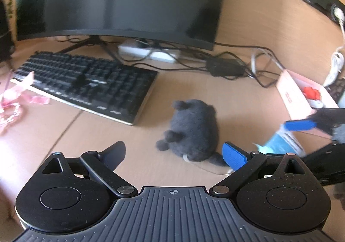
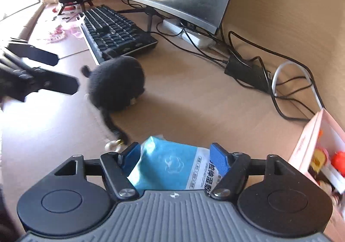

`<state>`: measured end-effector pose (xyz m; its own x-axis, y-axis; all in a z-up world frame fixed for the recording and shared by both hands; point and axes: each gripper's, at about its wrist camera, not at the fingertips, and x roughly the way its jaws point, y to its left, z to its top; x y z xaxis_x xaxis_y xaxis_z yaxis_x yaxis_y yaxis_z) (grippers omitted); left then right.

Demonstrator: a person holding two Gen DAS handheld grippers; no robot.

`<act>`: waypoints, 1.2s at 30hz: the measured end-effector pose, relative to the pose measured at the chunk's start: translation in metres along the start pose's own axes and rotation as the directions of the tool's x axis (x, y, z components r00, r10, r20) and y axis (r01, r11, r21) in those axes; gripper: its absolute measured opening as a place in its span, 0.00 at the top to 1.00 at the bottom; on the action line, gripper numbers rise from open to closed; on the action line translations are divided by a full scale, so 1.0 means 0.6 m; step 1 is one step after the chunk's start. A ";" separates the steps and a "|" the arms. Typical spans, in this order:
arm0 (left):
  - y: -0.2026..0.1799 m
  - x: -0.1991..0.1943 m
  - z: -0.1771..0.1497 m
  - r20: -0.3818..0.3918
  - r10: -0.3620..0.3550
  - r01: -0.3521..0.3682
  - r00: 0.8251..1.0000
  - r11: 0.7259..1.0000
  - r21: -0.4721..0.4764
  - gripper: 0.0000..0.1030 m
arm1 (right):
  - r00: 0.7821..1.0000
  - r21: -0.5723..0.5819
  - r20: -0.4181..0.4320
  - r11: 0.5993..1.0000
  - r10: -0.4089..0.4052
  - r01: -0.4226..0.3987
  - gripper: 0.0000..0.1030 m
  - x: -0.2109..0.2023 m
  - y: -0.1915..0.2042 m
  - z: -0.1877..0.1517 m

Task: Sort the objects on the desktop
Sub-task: 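Reach the right gripper past the blue wipes pack to the black plush toy, then grasp the black plush cat with the right gripper and lift it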

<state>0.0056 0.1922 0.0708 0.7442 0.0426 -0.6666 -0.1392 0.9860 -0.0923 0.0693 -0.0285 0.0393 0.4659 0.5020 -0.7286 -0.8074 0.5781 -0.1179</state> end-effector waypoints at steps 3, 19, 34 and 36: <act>0.024 -0.015 -0.002 0.008 0.058 -0.057 0.998 0.997 -0.055 0.03 | 0.995 0.084 0.084 0.995 0.046 -0.053 0.03 -0.019 0.007 0.028; 0.059 -0.125 -0.054 0.052 0.177 -0.166 0.983 0.971 -0.175 0.03 | 0.938 0.289 0.168 0.894 0.304 -0.342 0.32 0.030 0.042 0.122; -0.201 -0.075 -0.020 0.015 -0.228 0.223 0.974 0.964 0.146 0.03 | 0.985 0.334 0.092 0.936 -0.148 0.109 0.32 -0.294 -0.112 -0.134; -0.233 -0.070 -0.023 0.000 -0.271 0.266 0.963 0.947 0.182 0.03 | 0.984 0.305 0.000 0.938 -0.175 0.167 0.32 -0.292 -0.123 -0.175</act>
<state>-0.0152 0.0501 0.1012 0.7539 -0.2260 -0.6169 0.1853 0.9740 -0.1304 0.0091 -0.2267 0.1048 0.6005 0.3931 -0.6963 -0.5686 0.8222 -0.0262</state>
